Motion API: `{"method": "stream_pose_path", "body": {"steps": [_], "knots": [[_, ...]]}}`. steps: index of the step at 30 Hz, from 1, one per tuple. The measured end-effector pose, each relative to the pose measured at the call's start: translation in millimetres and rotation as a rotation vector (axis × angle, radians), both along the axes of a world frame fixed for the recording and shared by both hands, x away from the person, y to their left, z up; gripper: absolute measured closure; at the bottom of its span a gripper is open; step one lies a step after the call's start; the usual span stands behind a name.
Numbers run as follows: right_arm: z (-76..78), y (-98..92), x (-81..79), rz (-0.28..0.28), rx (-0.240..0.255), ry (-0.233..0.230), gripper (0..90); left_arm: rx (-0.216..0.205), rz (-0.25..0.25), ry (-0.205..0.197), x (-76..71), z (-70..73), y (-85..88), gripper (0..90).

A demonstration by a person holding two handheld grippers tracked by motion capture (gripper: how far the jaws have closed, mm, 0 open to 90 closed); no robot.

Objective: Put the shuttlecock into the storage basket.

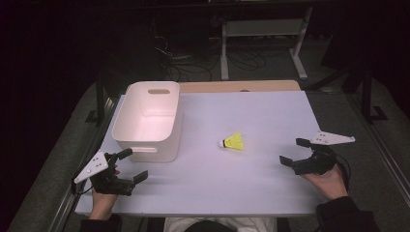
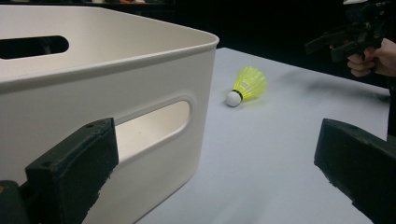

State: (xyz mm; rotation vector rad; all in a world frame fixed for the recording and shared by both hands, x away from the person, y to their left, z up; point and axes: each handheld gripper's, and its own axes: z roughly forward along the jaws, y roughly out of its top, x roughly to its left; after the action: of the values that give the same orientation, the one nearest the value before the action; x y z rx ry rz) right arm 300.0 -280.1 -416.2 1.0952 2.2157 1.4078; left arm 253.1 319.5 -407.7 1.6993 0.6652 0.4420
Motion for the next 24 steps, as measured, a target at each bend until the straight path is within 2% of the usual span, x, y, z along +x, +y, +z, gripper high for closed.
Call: {"method": "stream_pose_path", "body": {"steps": [11,24], "knots": [[2.5,0.0,-2.1,0.0,-0.001,0.002,0.0,-0.006,0.012,0.003,-0.3,0.1,0.6,0.0],[4.8,4.1,-2.9,0.013,-0.026,0.01,0.0,-0.014,0.003,0.006,-1.1,0.0,0.3,0.0]]}}
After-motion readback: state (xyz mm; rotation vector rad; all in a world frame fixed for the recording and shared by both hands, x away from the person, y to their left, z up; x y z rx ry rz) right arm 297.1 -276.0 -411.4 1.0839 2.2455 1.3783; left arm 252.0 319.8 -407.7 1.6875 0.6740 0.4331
